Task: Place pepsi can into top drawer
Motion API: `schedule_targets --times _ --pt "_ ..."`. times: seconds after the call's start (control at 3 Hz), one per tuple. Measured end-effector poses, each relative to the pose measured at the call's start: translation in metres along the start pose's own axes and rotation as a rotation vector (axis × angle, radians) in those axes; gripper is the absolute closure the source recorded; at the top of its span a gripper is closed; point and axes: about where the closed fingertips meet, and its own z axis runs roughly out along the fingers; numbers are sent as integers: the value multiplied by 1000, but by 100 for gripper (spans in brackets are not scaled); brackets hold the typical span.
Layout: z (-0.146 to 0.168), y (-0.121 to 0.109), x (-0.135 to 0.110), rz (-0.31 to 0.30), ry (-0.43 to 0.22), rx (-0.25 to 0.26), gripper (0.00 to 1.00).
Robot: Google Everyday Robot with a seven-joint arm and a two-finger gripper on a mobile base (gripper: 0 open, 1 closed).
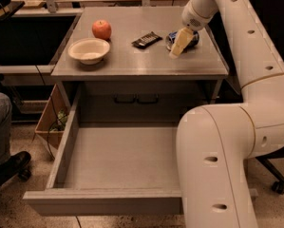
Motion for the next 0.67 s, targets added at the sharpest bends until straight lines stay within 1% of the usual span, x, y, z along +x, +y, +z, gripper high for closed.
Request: schedule_targets --times 0.33,0.67 --pt "15 -1 -1 19 -3 -3 0" --pt "28 5 3 63 -11 -31 0"
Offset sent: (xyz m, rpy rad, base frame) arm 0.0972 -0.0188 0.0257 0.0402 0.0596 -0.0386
